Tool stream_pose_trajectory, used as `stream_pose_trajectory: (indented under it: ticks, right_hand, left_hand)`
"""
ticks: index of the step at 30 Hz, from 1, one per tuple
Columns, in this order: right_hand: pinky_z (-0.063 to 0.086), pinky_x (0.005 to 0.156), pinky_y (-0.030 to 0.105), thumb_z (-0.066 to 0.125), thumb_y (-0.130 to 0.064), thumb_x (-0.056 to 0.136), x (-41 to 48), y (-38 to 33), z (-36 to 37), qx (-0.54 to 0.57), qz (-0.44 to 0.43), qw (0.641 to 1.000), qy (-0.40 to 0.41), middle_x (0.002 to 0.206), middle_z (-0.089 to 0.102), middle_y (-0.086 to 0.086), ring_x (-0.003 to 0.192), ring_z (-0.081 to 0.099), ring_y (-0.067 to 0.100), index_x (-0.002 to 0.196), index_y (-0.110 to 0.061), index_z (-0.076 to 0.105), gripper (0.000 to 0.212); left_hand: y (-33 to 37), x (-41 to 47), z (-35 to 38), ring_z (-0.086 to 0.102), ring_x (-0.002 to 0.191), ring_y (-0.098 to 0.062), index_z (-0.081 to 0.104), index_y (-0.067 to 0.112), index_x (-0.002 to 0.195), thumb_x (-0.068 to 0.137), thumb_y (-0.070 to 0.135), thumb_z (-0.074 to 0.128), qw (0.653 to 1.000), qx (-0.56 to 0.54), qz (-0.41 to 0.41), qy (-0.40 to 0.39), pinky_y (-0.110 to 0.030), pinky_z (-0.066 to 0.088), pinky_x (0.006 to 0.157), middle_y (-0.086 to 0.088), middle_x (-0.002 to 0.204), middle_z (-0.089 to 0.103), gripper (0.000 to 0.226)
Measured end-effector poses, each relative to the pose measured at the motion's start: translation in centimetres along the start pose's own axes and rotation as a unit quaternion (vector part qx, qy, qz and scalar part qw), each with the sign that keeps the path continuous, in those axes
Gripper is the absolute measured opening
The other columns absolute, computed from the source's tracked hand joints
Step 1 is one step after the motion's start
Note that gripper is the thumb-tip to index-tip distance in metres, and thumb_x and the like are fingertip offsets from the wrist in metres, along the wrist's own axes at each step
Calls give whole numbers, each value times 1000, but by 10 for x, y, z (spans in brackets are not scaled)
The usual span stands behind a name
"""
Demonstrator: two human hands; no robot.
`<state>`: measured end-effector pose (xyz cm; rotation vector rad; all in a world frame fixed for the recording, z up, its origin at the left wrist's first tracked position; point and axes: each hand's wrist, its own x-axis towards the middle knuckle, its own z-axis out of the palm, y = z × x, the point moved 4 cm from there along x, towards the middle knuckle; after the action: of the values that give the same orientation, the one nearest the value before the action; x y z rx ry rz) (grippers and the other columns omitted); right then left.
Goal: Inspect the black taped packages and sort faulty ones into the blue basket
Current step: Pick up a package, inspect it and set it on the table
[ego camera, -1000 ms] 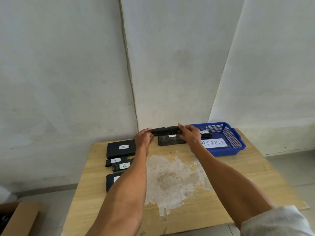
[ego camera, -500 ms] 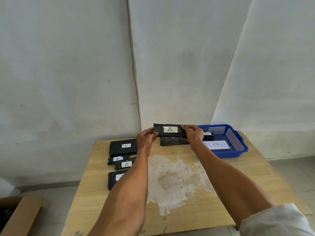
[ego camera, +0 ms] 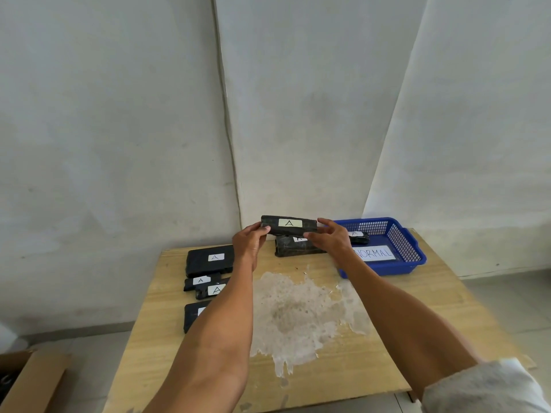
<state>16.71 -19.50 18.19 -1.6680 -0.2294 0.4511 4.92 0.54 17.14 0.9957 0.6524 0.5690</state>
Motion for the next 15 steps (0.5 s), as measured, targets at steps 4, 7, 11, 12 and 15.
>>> stream_pose_trajectory:
  ticks: [4,7,11,12,15]
  right_hand:
    - [60,82,28,88,-13,74,-4,0,-4,-12,-19,1000,10,95,69,-7,92,73,18,134,-14,60,67]
    - [61,88,39,90,-24,71,-3,2,-5,6,2,1000,7,103,70,1,97,72,25,136,-13,58,73]
    - [62,81,39,91,-69,32,0,8,-4,-96,8,995,-5,114,67,8,104,67,27,136,-30,54,117]
    - [62,82,40,91,-71,29,1,10,-4,-129,2,992,-2,111,68,6,103,67,27,133,-32,56,115]
    - [59,89,44,96,-53,48,2,12,1,-191,-24,981,2,104,69,2,98,70,28,122,-29,67,82]
  left_hand:
    - [1,-5,3,72,79,-11,69,-4,116,78,-10,75,999,33,17,-18,-15,57,69,-6,90,75,38]
    - [1,-8,5,72,82,-13,71,-1,113,79,-3,78,999,38,21,-17,-17,57,71,-6,92,75,34]
    - [5,-11,9,71,97,-24,74,5,100,87,8,73,1000,-19,-7,-19,-29,60,78,-10,97,75,13]
    - [6,-11,11,71,98,-26,74,6,98,89,7,69,999,-32,-12,-24,-32,60,78,-11,96,75,10]
    - [13,-13,17,73,92,-28,72,10,105,88,3,70,999,-9,-17,-49,-32,60,70,-13,97,75,18]
